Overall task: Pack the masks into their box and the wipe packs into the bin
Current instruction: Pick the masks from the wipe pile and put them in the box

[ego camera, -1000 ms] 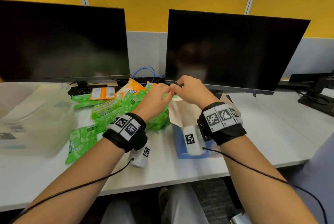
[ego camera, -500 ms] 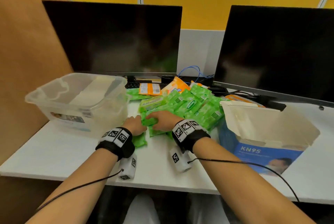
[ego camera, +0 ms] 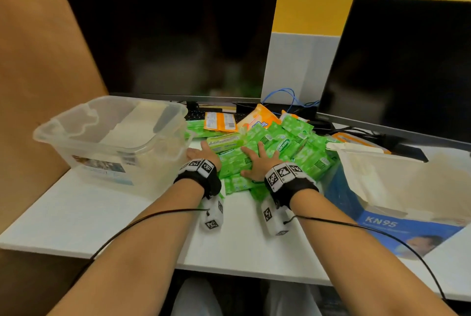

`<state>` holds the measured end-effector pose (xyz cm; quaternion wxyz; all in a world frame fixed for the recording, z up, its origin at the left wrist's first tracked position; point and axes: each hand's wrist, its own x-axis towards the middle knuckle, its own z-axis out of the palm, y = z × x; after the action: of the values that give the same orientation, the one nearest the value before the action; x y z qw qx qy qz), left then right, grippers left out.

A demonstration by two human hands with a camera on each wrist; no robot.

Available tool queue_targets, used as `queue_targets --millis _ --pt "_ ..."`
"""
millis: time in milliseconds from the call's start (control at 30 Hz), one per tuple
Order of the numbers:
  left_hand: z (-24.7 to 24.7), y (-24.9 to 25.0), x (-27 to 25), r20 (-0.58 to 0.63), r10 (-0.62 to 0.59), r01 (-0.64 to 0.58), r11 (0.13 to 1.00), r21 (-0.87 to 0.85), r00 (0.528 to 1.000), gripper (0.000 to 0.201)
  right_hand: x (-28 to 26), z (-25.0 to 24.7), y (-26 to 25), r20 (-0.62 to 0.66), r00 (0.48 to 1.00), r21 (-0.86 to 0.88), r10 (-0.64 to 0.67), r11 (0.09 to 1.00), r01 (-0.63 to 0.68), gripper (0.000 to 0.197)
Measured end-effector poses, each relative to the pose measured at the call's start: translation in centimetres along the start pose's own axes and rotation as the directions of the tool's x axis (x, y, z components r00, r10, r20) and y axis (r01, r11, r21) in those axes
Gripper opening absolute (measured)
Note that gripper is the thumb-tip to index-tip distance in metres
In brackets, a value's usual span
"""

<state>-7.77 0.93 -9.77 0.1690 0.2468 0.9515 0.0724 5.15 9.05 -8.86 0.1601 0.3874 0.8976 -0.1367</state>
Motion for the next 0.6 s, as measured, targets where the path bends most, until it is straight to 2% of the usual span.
queue_targets --millis 100,233,267,333,400,500,600 --pt "-1.1 0.6 0.0 -0.018 0.027 -0.025 0.996 0.089 0.999 0.062 0.1 0.1 0.2 0.02 1.0 -0.002 -0.003 1.0 0.003 0.082" --pt "-1.1 1.0 1.2 0.103 0.03 -0.057 0.961 0.271 0.994 0.049 0.2 0.0 0.5 0.038 0.999 -0.002 -0.018 1.0 0.018 0.086" --pt "-0.7 0.9 1.9 0.083 0.032 -0.056 0.946 0.318 0.996 0.05 0.2 0.1 0.5 0.037 0.999 -0.003 -0.018 1.0 0.018 0.086" --pt "-0.7 0.6 1.5 0.051 -0.014 -0.001 0.961 0.276 0.999 0.065 0.1 0.2 0.6 0.033 0.999 -0.007 -0.02 1.0 0.02 0.086" --pt "-1.1 0.0 1.0 0.053 0.01 -0.021 0.977 0.211 0.999 0.08 0.1 0.2 0.7 0.027 0.999 -0.004 -0.026 1.0 0.026 0.088" --pt "-1.7 -0.5 -0.1 0.018 0.031 -0.035 0.965 0.26 0.999 0.079 0.2 0.2 0.9 0.03 0.999 -0.002 -0.038 0.999 0.038 0.092" --pt "-1.9 -0.2 -0.3 -0.025 0.111 -0.094 0.925 0.369 0.994 0.058 0.2 0.3 0.9 0.033 0.999 -0.013 -0.044 0.999 0.044 0.096"
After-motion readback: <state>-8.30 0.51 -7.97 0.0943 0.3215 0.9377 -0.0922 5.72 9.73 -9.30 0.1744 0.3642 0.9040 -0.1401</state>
